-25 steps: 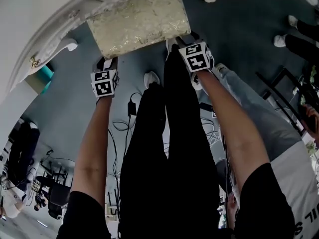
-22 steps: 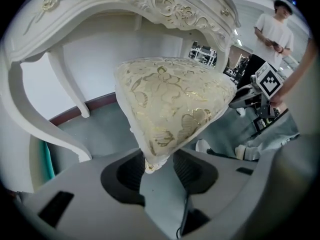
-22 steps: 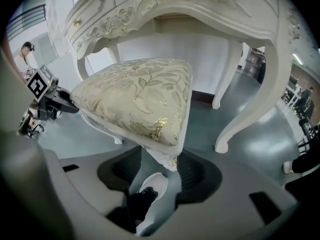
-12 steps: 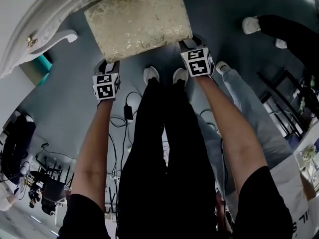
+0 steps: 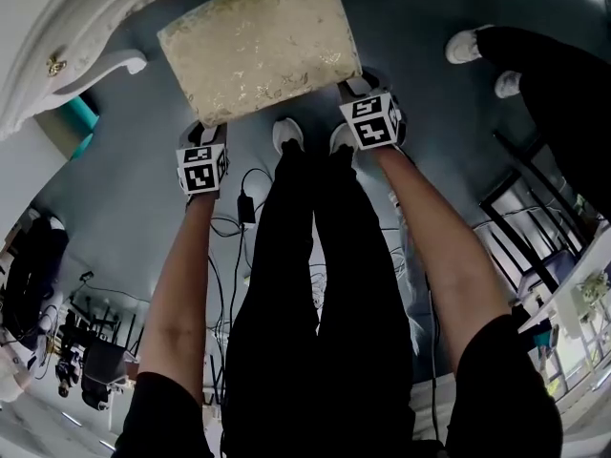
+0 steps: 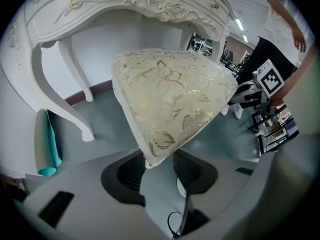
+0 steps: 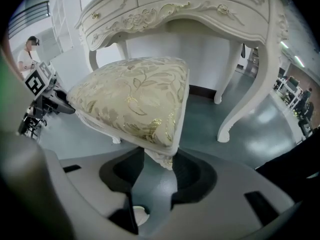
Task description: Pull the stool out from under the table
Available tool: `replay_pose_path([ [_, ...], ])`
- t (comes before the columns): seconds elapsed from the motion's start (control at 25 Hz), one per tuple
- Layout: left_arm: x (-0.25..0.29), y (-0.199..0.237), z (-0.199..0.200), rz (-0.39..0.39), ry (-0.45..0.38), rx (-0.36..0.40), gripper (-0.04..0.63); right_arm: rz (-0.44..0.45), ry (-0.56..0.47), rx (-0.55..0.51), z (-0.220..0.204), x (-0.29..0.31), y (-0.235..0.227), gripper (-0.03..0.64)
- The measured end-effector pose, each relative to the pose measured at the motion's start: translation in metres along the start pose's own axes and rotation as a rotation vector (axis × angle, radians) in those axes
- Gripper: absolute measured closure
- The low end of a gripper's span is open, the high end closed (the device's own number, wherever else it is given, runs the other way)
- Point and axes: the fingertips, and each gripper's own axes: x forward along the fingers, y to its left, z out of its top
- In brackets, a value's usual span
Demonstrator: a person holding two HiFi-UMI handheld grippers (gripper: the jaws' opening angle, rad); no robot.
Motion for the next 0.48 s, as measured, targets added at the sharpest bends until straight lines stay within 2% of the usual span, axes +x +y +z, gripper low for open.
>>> replay_pose_path([
  [0.48,-0.007,-0.008,-0.024,-0.014,0.009,0.019,0.413,0.011,0.032,-0.029,-0.028,-0.009,0.019,0.431],
])
